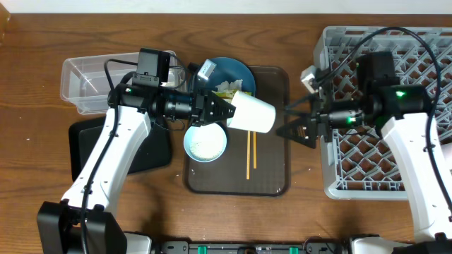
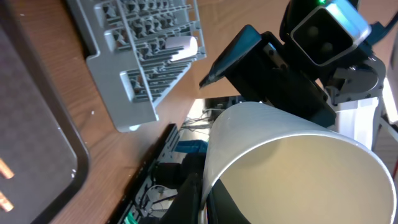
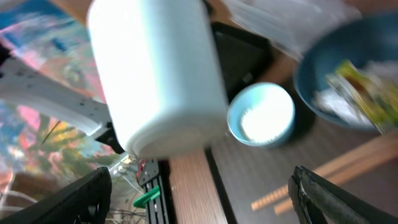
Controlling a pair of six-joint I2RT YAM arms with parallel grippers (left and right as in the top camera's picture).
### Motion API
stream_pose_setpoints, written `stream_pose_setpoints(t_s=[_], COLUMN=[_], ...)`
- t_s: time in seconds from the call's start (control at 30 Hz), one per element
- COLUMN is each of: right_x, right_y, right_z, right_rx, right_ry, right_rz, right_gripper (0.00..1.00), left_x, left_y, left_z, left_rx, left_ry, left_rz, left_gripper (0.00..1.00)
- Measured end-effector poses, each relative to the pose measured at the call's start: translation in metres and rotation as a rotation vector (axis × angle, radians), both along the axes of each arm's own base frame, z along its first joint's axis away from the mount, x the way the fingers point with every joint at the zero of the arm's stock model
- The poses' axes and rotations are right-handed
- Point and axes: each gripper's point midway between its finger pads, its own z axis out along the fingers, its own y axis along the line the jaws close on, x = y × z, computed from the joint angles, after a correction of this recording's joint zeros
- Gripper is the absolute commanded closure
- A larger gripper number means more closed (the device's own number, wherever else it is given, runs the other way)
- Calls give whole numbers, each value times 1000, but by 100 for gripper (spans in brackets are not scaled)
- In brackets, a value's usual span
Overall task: Sort waste into correct bins and load items into the dishwasher rack
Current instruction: 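Lift the white cup and hand it to the right gripper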
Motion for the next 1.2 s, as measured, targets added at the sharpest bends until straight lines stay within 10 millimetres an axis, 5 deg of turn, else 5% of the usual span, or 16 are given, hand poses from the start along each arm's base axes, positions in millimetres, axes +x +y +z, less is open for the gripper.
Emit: stream_pose_setpoints(t_s=[0.57,0.97,1.0,1.1,1.2], right_x=[-4,-7,-7,-6,-1], right_y=[34,41,41,40,38], right_z=[18,15,14,13,4], right_rx=[83,60,60,50,-6], right_ry=[-81,-70,-68,-67,-48], right_rz=[98,105,105,99,61], right_gripper=[18,53,55,56,62], left_x=[-3,-4,-4,-4,-3], left_y=[-1,-1,-1,-1,0], left_z=[5,6,6,6,0], left_rx=[-31,-37,-37,-36,-1], left_ry=[5,6,6,7,23], left_rz=[-17,-21,-21,-19,-4], left_gripper=[94,94,92,61,48])
